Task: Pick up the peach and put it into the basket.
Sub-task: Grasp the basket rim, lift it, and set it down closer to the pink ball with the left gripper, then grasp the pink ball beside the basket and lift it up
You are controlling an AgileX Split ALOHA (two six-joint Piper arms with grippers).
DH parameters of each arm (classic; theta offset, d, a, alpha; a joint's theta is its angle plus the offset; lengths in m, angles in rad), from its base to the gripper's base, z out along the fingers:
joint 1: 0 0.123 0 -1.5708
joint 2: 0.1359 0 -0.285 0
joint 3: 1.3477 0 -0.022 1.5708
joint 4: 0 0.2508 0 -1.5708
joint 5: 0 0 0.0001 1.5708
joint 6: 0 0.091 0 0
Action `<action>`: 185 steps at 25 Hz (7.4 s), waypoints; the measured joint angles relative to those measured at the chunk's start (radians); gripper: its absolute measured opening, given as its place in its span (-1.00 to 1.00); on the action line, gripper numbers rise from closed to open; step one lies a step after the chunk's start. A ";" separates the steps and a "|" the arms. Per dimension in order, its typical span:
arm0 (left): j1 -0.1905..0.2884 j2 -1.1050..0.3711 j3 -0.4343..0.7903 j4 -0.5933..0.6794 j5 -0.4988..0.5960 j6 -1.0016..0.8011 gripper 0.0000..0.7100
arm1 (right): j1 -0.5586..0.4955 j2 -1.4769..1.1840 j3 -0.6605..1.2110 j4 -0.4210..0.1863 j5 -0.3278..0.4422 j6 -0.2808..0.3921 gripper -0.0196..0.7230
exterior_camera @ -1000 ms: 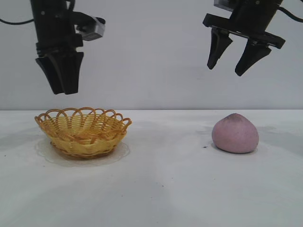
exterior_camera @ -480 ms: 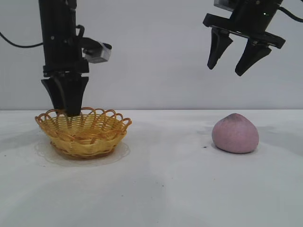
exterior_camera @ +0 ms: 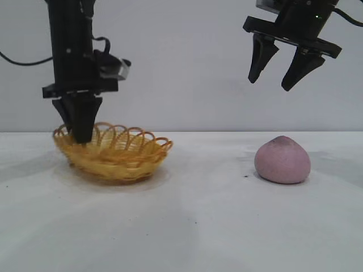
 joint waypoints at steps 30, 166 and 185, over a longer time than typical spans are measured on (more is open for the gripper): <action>0.000 -0.275 0.641 -0.566 -0.442 -0.188 -1.00 | 0.000 0.000 0.000 0.000 -0.029 -0.016 0.26; 0.291 -2.306 1.455 0.010 -0.111 -0.180 0.01 | 0.000 -0.031 0.000 -0.019 -0.011 -0.020 0.26; 0.328 -2.307 1.455 0.010 -0.111 -0.180 0.01 | 0.003 -0.092 0.000 -0.084 0.372 -0.020 0.26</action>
